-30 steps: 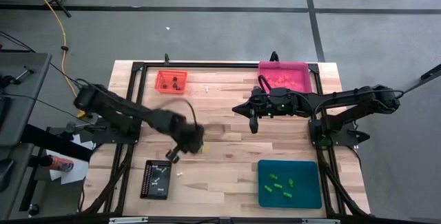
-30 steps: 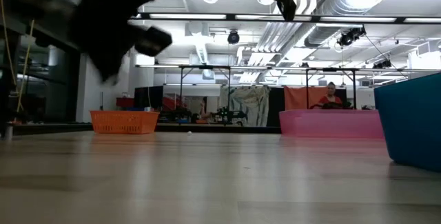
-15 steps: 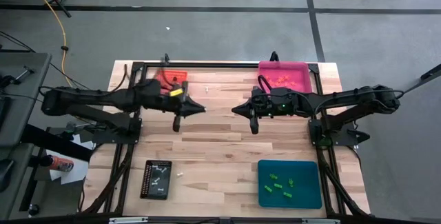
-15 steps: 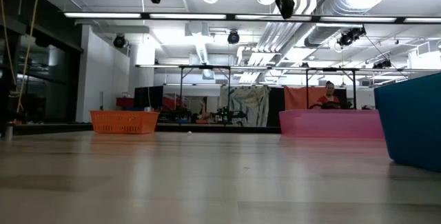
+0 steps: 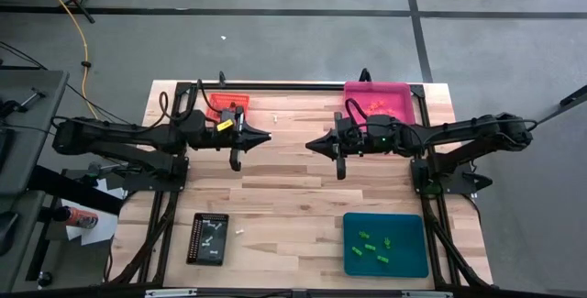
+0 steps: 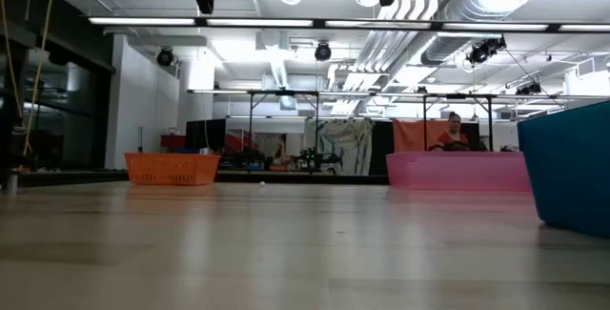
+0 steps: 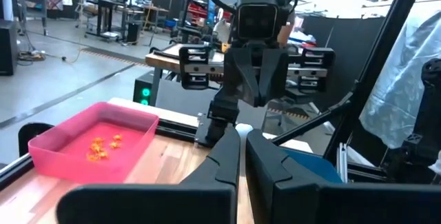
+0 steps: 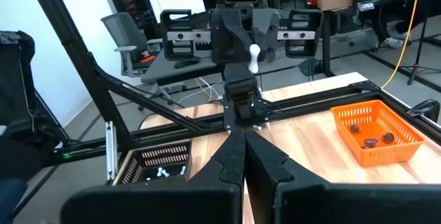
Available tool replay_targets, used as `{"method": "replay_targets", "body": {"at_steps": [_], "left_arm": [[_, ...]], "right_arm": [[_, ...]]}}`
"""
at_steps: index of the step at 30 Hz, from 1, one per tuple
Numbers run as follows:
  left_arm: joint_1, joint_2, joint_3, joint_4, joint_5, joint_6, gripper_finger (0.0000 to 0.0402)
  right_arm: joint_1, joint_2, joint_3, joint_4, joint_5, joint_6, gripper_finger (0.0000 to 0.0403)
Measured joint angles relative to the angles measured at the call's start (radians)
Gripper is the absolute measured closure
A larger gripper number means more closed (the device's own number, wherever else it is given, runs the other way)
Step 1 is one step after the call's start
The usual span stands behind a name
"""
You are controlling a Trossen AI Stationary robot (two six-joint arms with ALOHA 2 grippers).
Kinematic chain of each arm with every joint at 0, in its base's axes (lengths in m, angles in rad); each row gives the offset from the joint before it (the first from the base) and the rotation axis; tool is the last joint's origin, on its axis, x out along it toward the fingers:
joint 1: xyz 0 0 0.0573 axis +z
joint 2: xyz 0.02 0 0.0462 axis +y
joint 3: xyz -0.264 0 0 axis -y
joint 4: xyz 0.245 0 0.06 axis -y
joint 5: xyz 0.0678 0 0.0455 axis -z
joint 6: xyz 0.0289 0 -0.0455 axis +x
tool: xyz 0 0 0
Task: Sort Halloween decoration
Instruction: Put the bottom right white bone toy into the black bin
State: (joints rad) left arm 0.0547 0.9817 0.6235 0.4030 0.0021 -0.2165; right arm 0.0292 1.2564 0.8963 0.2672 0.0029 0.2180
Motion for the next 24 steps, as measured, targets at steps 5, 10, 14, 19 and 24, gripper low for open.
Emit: {"method": "replay_targets", "body": {"at_steps": [5, 10, 14, 19, 24], "left_arm": [[0.0, 0.0, 0.0, -0.013, 0.005, 0.0, 0.0401], [-0.015, -0.047, 0.015, -0.131, 0.163, -0.072, 0.0401], [-0.116, -0.091, 0.075, -0.479, 0.23, -0.153, 0.0401], [-0.384, -0.102, 0.152, -0.822, 0.186, -0.254, 0.0401], [-0.713, -0.047, 0.158, -0.951, 0.03, -0.419, 0.0401]], "right_arm": [[0.0, 0.0, 0.0, 0.0, -0.004, -0.002, 0.0402], [0.0, 0.0, 0.0, -0.009, -0.011, -0.002, 0.0402], [0.0, 0.0, 0.0, -0.039, -0.011, 0.001, 0.0402], [-0.003, 0.0, 0.0, -0.09, -0.011, 0.008, 0.0402], [-0.003, 0.0, 0.0, -0.132, 0.007, -0.014, 0.0402]]}}
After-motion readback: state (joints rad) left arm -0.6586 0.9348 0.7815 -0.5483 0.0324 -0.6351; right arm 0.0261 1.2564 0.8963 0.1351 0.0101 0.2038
